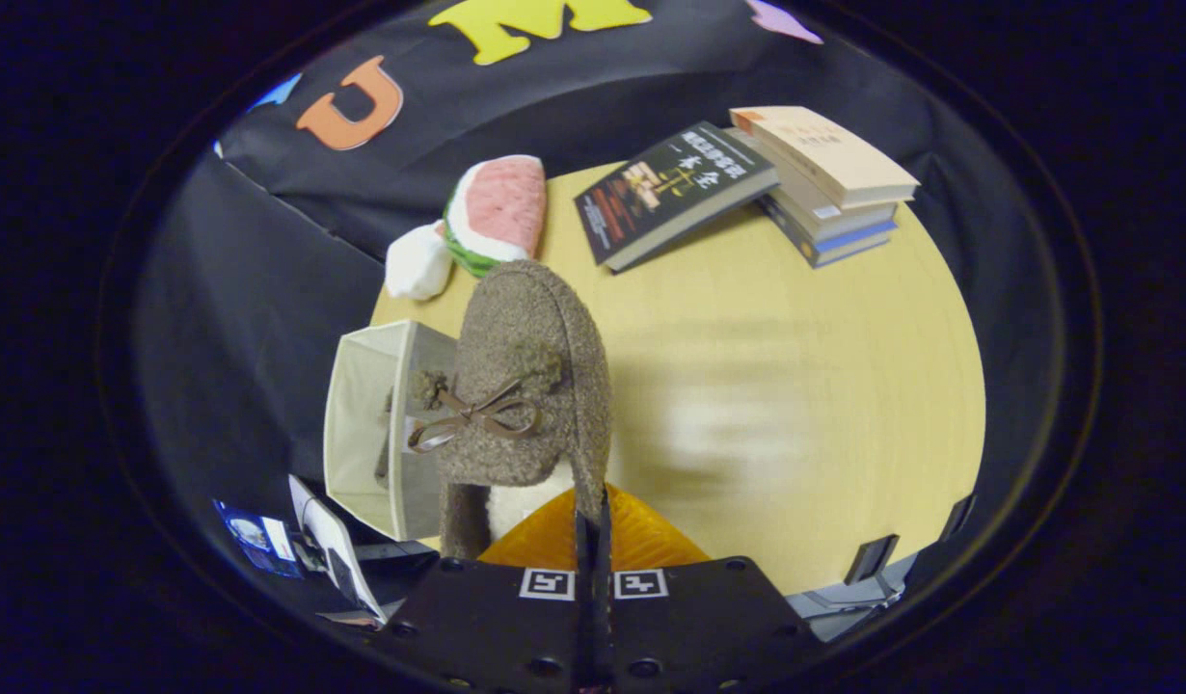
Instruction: Open the storage box then place both shoes into the box .Put the left shoe in first, then the right shoe, with the right side of both shoes facing outward in a uniform manner.
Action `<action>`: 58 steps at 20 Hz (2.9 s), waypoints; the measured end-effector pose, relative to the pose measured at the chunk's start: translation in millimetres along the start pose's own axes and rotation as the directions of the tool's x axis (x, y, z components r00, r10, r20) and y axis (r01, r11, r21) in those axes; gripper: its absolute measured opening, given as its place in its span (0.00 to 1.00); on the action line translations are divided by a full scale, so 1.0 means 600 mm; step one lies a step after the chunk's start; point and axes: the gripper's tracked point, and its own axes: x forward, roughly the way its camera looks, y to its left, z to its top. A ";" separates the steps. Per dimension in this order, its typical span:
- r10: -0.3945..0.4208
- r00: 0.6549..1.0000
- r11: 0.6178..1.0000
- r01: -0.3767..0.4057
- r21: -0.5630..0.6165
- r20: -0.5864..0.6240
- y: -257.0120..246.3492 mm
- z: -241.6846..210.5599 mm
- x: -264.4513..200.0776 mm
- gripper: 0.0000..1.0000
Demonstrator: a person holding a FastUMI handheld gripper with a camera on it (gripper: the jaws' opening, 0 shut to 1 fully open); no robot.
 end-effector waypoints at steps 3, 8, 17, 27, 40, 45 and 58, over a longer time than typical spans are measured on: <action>0.014 1.000 1.000 -0.015 -0.018 -0.019 0.102 0.013 0.006 0.00; 0.032 0.999 0.999 -0.033 -0.025 -0.036 0.255 0.009 0.044 0.00; -0.211 0.977 0.977 0.211 0.007 -0.042 0.321 -0.040 0.176 0.01; -0.459 0.888 0.888 0.459 0.004 -0.025 0.296 -0.061 0.259 0.01; -0.329 0.940 0.944 0.325 0.056 0.089 0.338 -0.078 0.196 0.41; -0.285 0.934 0.958 0.277 0.069 0.216 0.335 -0.059 0.086 0.70; -0.219 0.630 0.938 0.346 -0.017 0.745 0.222 0.028 -0.292 0.97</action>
